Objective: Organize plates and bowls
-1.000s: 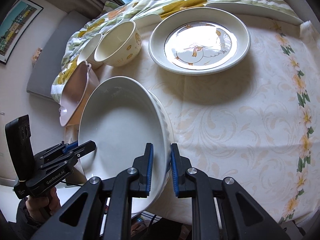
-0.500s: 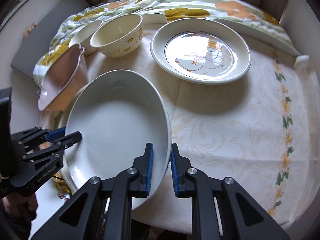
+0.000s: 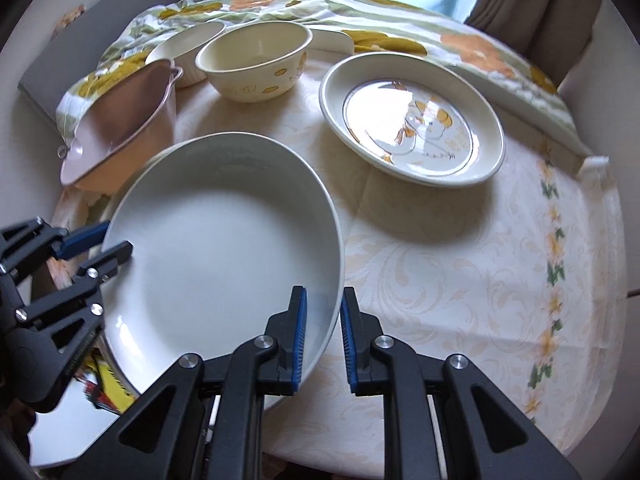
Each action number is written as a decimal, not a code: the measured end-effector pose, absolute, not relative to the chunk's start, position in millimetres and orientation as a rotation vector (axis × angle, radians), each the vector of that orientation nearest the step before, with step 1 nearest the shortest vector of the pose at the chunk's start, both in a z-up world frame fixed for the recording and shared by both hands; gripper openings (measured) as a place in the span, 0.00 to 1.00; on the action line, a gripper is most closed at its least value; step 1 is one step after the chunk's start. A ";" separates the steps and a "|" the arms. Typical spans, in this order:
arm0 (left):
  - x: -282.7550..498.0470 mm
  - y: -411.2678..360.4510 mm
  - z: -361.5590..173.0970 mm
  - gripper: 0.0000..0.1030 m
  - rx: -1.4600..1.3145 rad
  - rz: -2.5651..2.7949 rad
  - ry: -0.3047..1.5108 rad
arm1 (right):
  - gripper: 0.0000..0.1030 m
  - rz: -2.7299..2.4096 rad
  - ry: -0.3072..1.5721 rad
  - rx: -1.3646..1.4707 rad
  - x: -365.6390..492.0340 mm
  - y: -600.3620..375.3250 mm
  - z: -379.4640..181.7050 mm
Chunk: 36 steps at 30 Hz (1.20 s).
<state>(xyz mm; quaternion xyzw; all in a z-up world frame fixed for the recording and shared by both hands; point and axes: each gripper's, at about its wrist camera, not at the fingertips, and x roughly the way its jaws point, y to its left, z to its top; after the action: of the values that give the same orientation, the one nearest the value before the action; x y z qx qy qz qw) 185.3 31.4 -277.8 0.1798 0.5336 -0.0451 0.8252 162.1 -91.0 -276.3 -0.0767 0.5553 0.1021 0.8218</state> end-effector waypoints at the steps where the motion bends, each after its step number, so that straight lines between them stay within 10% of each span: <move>1: 184.5 32.4 -277.1 0.17 0.381 -0.094 1.131 | 0.15 0.215 1.180 -0.163 161.3 -90.7 -276.6; 20: 178.7 43.3 -266.0 0.17 0.341 -0.087 1.124 | 0.15 0.220 1.185 -0.102 158.4 -99.6 -277.0; 28: 168.8 29.3 -183.8 0.20 0.285 -0.120 0.958 | 0.15 0.245 1.107 0.028 139.6 -127.5 -220.6; 30: 171.8 23.2 -163.7 0.29 0.264 -0.137 0.903 | 0.46 0.231 1.069 0.051 133.8 -137.3 -205.5; 31: 174.1 19.9 -157.5 0.60 0.260 -0.150 0.884 | 0.81 0.219 1.032 0.066 130.4 -144.5 -194.8; 32: 176.5 17.3 -150.9 1.00 0.256 -0.160 0.858 | 0.91 0.210 1.007 0.079 128.2 -149.7 -188.7; 36: 185.4 6.2 -131.9 1.00 0.211 -0.244 0.807 | 0.94 0.166 0.952 0.148 125.7 -175.0 -171.9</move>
<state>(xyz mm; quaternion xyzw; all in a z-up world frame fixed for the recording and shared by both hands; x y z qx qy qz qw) 185.4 6.2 -131.9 0.1022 0.3909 -0.1181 0.9071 125.7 -175.0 -171.9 0.0713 0.4574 0.0799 0.8828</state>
